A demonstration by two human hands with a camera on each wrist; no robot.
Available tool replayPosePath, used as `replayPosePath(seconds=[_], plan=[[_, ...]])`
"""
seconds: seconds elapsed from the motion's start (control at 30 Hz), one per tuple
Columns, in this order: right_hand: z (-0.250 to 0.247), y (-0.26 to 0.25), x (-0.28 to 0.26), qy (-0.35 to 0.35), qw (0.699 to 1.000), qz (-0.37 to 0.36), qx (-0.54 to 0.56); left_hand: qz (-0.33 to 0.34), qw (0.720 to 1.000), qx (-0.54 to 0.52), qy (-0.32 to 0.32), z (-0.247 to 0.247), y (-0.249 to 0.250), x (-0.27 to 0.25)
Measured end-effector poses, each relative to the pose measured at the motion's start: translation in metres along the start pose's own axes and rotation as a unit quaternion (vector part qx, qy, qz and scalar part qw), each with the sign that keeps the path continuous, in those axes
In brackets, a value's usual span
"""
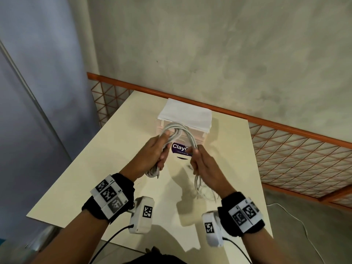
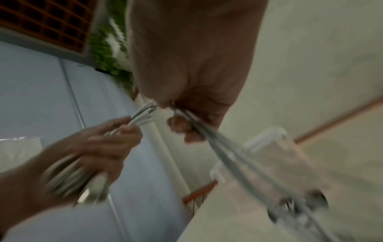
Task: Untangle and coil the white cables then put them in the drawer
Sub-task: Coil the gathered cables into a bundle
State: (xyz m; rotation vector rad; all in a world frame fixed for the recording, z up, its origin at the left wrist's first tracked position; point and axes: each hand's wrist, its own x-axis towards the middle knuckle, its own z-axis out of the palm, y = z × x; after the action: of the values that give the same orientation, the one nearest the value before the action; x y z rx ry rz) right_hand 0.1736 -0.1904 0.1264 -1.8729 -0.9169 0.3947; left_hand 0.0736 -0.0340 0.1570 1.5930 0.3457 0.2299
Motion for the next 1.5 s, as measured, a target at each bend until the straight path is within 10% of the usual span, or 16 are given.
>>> replayPosePath(seconds=[0.2,0.93,1.13,1.23,1.5], plan=[[0.038,-0.007,-0.007,0.096,0.99,-0.057,-0.085,0.047,0.997,-0.004,0.066,0.01,-0.006,0.005],[0.03,-0.047,0.011,-0.162,0.97,-0.041,-0.176,0.093,0.989,-0.066,0.098,0.016,-0.021,0.012],[0.026,-0.044,0.007,-0.092,0.99,0.035,-0.104,0.108,0.951,-0.11,0.27,0.004,-0.027,0.024],[0.031,-0.048,0.002,-0.128,0.969,-0.049,-0.207,0.077,0.923,-0.204,0.317,-0.003,-0.029,0.031],[0.049,-0.037,0.002,-0.174,0.941,-0.112,-0.268,0.01,0.867,-0.436,0.24,0.003,-0.018,0.03]])
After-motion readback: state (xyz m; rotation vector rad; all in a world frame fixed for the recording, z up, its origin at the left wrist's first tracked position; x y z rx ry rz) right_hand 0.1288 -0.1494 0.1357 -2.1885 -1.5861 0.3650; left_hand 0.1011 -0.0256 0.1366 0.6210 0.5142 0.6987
